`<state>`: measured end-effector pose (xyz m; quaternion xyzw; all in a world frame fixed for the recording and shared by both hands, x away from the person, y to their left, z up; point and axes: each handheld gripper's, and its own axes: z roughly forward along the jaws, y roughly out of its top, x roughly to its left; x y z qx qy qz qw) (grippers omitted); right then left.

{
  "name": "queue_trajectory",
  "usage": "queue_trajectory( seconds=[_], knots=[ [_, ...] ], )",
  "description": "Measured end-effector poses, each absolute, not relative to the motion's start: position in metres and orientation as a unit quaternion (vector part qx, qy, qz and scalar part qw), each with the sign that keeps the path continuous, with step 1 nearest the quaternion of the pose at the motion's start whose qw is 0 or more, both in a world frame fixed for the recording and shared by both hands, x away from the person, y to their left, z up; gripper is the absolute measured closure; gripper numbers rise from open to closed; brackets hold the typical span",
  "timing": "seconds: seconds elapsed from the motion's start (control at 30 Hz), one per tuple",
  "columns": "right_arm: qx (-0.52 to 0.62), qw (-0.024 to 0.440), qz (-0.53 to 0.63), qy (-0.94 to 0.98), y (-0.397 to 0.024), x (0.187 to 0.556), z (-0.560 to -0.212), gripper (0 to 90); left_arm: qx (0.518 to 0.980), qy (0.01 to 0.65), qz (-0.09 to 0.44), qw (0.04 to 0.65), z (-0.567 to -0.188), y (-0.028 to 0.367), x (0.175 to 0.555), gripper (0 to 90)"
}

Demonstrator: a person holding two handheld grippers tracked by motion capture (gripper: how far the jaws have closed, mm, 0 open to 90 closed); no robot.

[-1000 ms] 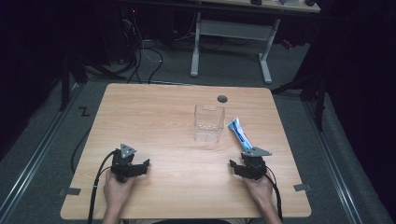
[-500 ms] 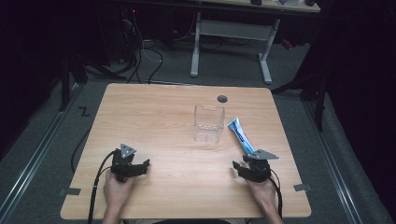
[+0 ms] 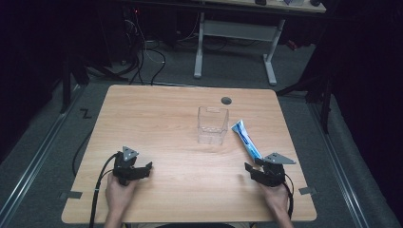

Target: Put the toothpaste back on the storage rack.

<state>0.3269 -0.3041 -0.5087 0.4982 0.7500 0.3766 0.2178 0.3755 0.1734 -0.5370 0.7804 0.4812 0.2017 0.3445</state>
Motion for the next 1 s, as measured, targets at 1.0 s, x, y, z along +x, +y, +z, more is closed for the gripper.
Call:
queue_trajectory(
  seconds=[1.0],
  knots=[
    [0.501, 0.23, 0.381, 0.742, -0.321, 0.358, -0.473, 45.5, 0.78, 0.481, 0.202, 0.344, -0.537, 0.173, 0.375, 18.6]
  ],
)
